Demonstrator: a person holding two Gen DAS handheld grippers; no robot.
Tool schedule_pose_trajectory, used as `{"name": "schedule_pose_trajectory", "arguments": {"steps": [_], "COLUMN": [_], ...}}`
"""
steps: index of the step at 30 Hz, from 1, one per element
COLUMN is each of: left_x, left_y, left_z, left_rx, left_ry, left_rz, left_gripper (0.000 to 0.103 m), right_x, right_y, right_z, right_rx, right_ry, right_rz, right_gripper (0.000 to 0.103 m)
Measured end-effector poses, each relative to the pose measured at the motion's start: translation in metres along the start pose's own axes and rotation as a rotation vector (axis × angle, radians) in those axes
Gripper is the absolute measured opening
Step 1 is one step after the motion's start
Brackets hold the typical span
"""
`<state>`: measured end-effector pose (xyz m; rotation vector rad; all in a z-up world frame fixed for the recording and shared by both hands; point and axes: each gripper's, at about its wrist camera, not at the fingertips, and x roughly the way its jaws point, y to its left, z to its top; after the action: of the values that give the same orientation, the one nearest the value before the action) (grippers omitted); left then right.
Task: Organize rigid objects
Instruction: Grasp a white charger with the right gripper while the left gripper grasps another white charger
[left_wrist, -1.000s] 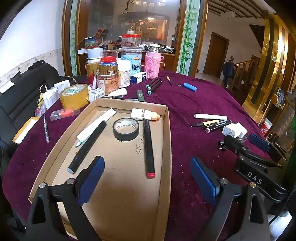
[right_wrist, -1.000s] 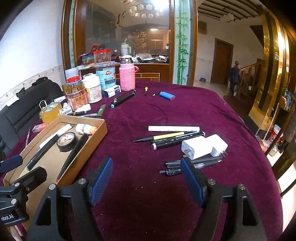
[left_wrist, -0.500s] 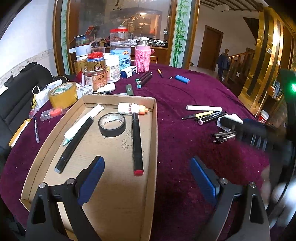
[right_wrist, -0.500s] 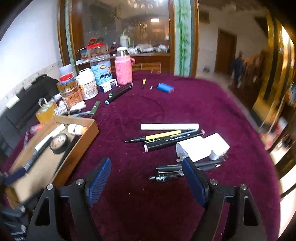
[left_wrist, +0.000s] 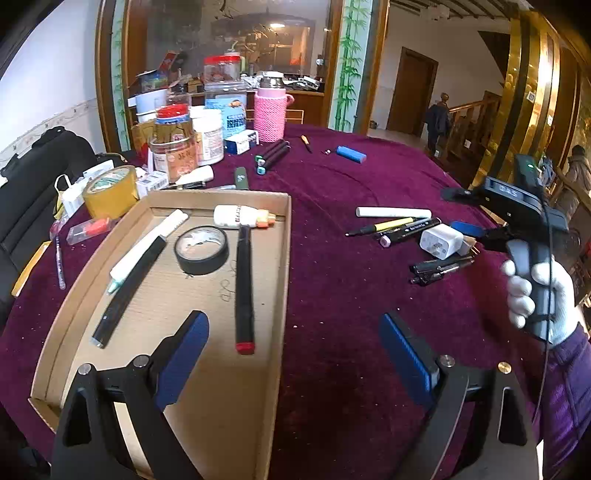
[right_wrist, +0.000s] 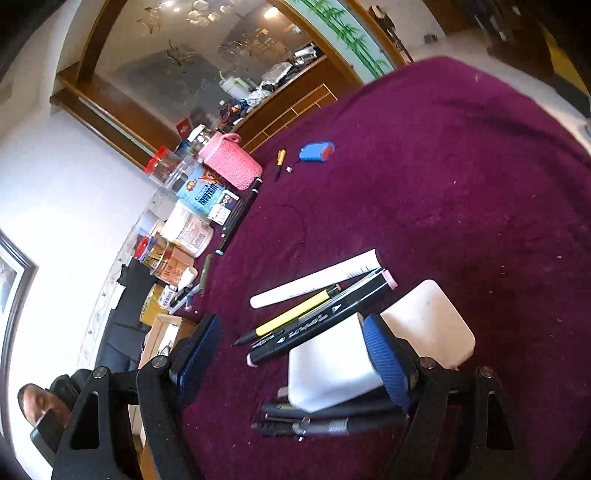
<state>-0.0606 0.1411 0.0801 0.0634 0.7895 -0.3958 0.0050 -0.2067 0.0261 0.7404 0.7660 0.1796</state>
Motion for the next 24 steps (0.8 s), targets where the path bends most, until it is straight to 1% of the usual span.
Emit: {"name": "schedule_pose_trajectory", "arguments": {"steps": [3,4,5,8,10,11,12,13,15,17,18,21,24], "left_x": [0.006,0.007,0.01,0.015,0.018,0.019,0.021,0.022,0.028,0.033,0.036,0.043,0.046], "left_y": [-0.004,-0.005,-0.006,-0.008,-0.009,-0.01,-0.011,-0.013,-0.016,-0.021,-0.023,-0.033,-0.039], "left_z": [0.001,0.001,0.001,0.001,0.002,0.002,0.002,0.002,0.002,0.003,0.005,0.01,0.014], "left_rx": [-0.003,-0.004,-0.006,-0.012,-0.015,-0.015,-0.013,-0.011,-0.01,-0.006,-0.001,0.009,-0.008], "left_ry": [0.017,0.022,0.029,0.044,0.055,0.059,0.064,0.072,0.095,0.116,0.119,0.129,0.137], "left_rz": [-0.017,-0.022,-0.031,-0.049,-0.065,-0.07,-0.075,-0.08,-0.091,-0.1,-0.091,-0.08,-0.088], "left_gripper": [0.093,0.093,0.093,0.093,0.093,0.093,0.093,0.093,0.093,0.093,0.094,0.094,0.094], "right_x": [0.01,0.012,0.014,0.024,0.028,0.027,0.022,0.018,0.015,0.014,0.015,0.017,0.014], "right_y": [0.003,0.005,0.006,0.025,0.047,0.053,0.063,0.066,0.062,0.049,0.04,0.028,0.023], "right_z": [0.001,0.0,-0.002,-0.016,-0.031,-0.035,-0.038,-0.037,-0.035,-0.031,-0.029,-0.022,-0.019], "right_rx": [-0.013,-0.015,-0.015,-0.06,-0.114,-0.126,-0.164,-0.18,-0.155,-0.111,-0.077,-0.012,0.004], "right_ry": [0.022,0.038,0.063,0.191,0.323,0.347,0.333,0.303,0.267,0.226,0.209,0.174,0.16], "right_rz": [0.022,0.047,0.094,0.303,0.524,0.578,0.592,0.572,0.55,0.483,0.454,0.427,0.413], "right_gripper": [0.084,0.084,0.084,0.085,0.085,0.085,0.085,0.085,0.086,0.085,0.086,0.085,0.085]}}
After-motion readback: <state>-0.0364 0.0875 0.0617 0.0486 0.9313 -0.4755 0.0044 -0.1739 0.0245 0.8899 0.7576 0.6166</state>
